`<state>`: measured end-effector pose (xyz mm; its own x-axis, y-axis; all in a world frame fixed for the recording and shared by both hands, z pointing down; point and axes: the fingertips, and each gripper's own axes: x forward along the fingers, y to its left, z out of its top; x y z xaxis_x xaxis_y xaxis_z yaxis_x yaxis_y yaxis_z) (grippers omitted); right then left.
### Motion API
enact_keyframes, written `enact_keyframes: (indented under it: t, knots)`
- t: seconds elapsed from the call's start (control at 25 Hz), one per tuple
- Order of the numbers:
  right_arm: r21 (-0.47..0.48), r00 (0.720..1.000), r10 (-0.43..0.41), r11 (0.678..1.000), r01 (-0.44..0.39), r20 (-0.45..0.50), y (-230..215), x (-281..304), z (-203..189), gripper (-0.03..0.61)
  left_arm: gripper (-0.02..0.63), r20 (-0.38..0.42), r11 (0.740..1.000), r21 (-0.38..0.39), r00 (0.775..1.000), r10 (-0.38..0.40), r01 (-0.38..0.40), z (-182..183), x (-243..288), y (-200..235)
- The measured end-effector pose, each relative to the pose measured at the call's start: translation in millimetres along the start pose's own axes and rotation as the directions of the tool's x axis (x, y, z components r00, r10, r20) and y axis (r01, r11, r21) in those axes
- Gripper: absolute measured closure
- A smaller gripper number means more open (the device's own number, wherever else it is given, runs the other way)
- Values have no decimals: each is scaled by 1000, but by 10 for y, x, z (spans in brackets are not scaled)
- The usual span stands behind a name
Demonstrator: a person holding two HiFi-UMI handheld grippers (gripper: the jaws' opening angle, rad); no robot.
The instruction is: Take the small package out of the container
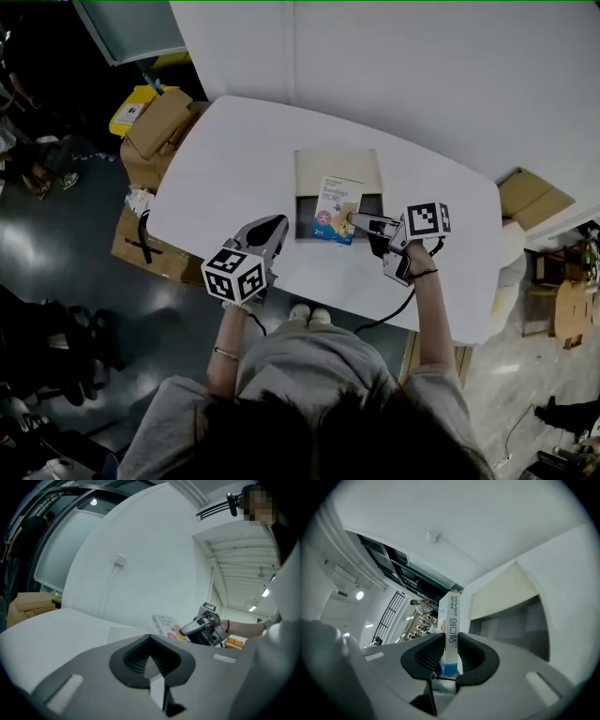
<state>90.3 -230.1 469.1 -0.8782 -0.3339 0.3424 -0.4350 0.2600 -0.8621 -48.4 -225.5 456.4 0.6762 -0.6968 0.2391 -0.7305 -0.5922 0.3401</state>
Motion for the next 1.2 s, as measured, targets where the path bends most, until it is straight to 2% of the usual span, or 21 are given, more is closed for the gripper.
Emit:
enact_keyframes:
  t: [0.24, 0.44, 0.8, 1.04, 1.2]
  knots:
    - [-78, 992, 6, 997, 4, 123, 236, -240, 45, 472, 627, 46, 999, 38, 999, -19, 17, 241, -56, -109]
    - [-173, 978, -31, 983, 68, 204, 360, -421, 107, 472, 627, 69, 997, 62, 997, -40, 35, 379, -43, -229]
    - [-315, 945, -76, 932, 181, 318, 571, -671, 239, 472, 627, 106, 992, 117, 992, -70, 58, 612, -22, -403]
    - [-408, 923, -55, 886, 221, 382, 718, -793, 276, 472, 627, 142, 987, 149, 987, -81, 60, 752, -65, -482]
    - [-463, 896, -28, 849, 255, 443, 831, -911, 334, 472, 627, 169, 983, 172, 982, -90, 60, 874, -77, -555]
